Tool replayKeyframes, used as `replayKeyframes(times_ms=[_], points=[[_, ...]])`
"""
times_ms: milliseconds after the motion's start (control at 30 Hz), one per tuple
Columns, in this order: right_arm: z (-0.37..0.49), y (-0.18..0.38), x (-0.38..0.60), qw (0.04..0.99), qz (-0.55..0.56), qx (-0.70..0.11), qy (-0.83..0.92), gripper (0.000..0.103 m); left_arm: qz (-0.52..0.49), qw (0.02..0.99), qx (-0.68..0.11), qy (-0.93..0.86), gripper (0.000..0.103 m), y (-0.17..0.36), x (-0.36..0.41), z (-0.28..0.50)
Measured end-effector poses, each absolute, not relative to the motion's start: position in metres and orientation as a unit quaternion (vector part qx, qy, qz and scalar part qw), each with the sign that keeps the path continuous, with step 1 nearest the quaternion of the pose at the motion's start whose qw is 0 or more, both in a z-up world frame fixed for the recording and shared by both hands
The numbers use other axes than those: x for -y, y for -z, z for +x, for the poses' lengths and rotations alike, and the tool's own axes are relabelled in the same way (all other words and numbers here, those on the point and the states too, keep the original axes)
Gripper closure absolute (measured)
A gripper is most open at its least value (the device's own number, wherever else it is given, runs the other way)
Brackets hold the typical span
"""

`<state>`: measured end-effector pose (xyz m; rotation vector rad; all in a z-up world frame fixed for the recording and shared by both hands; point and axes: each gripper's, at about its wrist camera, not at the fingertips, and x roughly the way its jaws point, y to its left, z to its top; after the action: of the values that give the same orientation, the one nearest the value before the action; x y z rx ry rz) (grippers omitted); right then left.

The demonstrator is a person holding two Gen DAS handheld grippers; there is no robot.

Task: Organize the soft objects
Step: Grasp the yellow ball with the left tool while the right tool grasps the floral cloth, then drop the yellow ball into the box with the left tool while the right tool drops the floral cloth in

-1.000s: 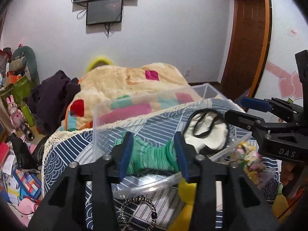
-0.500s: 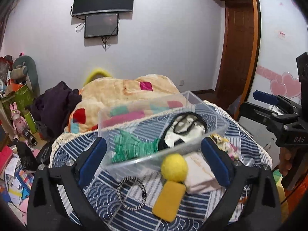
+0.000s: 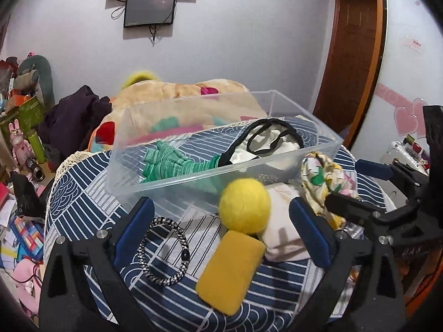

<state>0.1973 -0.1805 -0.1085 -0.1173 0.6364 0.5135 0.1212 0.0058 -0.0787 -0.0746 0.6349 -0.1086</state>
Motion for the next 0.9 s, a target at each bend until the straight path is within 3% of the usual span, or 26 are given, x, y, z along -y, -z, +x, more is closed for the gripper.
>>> replayKeyframes(times_ms=[100,233,267,400,500,567,633,900], points=[[0.203,0.111,0.18,0.911,-0.049,-0.32,-0.256,0.012,-0.042,0.944,-0.32,0.064,0.02,0.083,-0.002,0.128],[0.204,0.114,0.181,0.904,-0.042,-0.331,-0.269,0.032,-0.049,0.94,-0.328,0.077,0.028,0.088,0.001,0.135],[0.206,0.114,0.181,0.901,-0.042,-0.334,-0.273,0.04,-0.05,0.94,-0.329,0.079,0.032,0.089,0.002,0.136],[0.201,0.115,0.179,0.9,-0.049,-0.332,-0.278,0.05,-0.054,0.935,-0.337,0.097,0.049,0.092,0.004,0.138],[0.196,0.114,0.179,0.9,-0.055,-0.326,-0.283,0.066,-0.049,0.935,-0.336,0.105,0.062,0.091,0.006,0.134],[0.193,0.112,0.179,0.901,-0.055,-0.323,-0.285,0.079,-0.046,0.937,-0.33,0.104,0.062,0.089,0.006,0.13],[0.191,0.109,0.181,0.902,-0.052,-0.319,-0.288,0.084,-0.044,0.939,-0.324,0.103,0.063,0.086,0.006,0.126],[0.173,0.09,0.195,0.914,-0.037,-0.286,-0.285,0.088,-0.047,0.948,-0.296,0.105,0.063,0.068,0.003,0.1]])
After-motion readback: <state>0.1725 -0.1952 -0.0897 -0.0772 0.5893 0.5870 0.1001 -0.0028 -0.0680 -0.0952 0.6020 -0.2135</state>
